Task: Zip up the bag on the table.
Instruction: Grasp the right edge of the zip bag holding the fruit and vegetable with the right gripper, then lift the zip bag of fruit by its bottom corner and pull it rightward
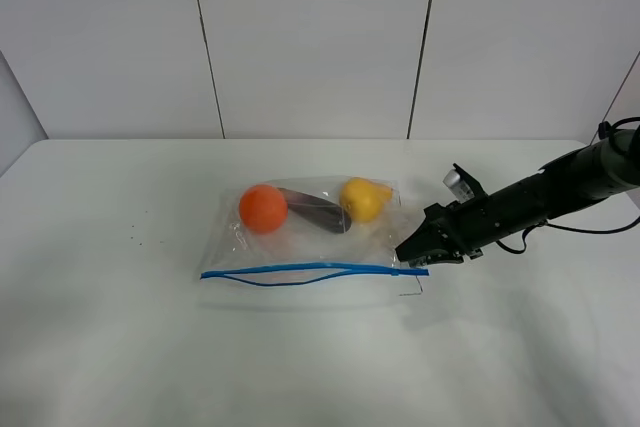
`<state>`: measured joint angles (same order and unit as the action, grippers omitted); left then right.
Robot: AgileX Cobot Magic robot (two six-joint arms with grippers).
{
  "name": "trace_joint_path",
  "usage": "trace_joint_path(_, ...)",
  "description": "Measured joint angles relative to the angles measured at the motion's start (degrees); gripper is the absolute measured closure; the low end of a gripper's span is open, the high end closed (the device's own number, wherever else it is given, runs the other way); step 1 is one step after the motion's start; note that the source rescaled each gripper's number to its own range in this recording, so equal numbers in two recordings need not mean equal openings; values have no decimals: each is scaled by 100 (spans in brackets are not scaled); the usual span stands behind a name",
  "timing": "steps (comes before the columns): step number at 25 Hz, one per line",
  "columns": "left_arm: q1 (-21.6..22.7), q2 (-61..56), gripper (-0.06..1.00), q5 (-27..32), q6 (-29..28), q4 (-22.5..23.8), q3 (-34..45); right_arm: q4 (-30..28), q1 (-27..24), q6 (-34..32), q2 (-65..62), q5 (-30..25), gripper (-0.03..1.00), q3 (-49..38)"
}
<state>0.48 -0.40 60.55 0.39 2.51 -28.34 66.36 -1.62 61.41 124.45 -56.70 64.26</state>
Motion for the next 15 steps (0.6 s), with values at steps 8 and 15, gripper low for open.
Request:
trace_joint_path(8,0,0,3,0,0,0,0,16,0,28,217,-72,84,2)
trace_joint_path(15,0,0,3,0,0,0,0,34,0,85,273,-263,96,2)
